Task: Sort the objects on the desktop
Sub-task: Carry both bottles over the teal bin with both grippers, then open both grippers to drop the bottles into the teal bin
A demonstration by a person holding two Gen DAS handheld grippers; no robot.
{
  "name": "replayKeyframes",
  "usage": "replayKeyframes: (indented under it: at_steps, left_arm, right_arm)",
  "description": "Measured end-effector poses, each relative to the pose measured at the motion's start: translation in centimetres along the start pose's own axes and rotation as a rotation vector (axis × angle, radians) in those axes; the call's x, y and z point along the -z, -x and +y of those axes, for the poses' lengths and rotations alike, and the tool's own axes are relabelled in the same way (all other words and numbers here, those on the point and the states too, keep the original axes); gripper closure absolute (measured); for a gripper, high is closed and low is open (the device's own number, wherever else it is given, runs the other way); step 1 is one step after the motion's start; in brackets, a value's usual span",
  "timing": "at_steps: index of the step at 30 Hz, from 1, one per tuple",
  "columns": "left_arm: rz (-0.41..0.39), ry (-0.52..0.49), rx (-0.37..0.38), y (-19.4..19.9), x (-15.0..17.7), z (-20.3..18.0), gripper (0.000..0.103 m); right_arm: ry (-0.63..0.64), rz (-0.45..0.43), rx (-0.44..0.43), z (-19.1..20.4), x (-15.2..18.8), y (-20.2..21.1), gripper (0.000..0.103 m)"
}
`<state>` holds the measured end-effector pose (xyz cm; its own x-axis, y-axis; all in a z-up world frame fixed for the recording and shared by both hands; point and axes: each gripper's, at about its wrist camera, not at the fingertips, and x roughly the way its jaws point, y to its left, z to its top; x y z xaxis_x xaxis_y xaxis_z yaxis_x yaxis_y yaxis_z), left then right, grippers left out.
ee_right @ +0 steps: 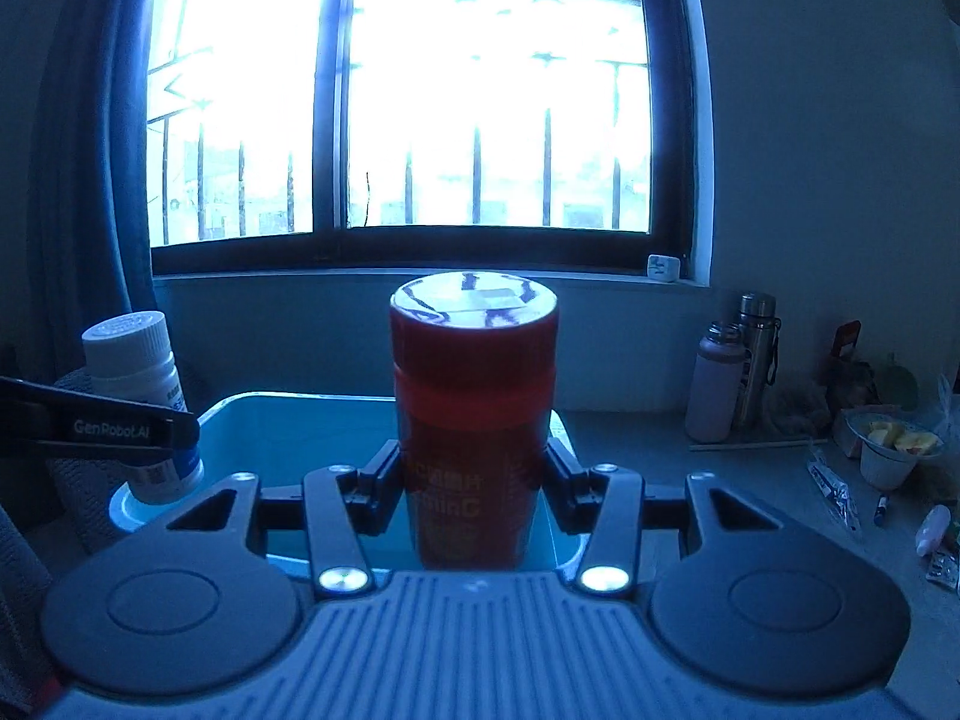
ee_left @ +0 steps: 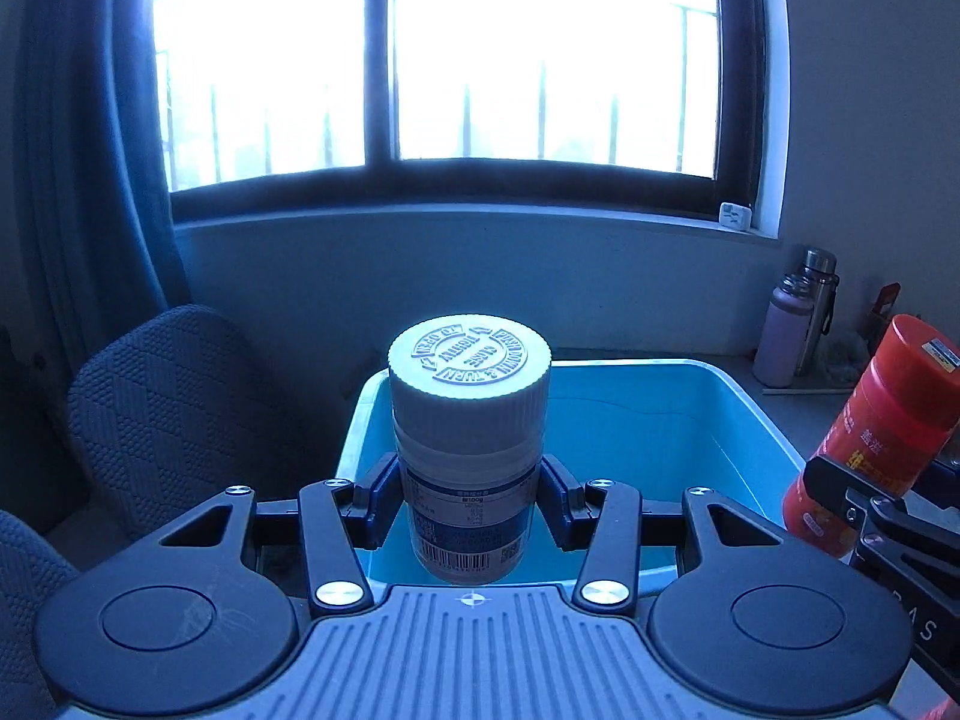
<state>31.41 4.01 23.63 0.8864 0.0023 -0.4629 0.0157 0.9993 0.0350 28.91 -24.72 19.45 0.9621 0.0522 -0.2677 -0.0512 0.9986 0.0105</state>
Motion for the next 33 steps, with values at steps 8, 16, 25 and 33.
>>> replayKeyframes:
  at_steps: [8, 16, 25, 33]
  left_arm:
    - [0.045, -0.018, 0.027, -6.0, -0.8, -0.4, 0.055]
    - [0.139, 0.022, 0.061, -11.2, 0.4, 0.9, 0.054]
    - [0.078, -0.006, 0.04, -10.7, 1.0, 1.2, 0.028]
    - [0.071, -0.013, 0.043, -8.2, 1.5, 0.6, 0.028]
  right_arm:
    - [0.005, 0.03, 0.007, 2.5, -0.4, -4.9, 0.054]
    - [-0.02, 0.153, -0.001, 3.6, 1.7, -9.3, 0.054]
    - [-0.058, 0.144, 0.016, 4.3, 1.6, -8.7, 0.027]
    - [-0.046, 0.094, 0.032, 4.2, 1.3, -5.6, 0.026]
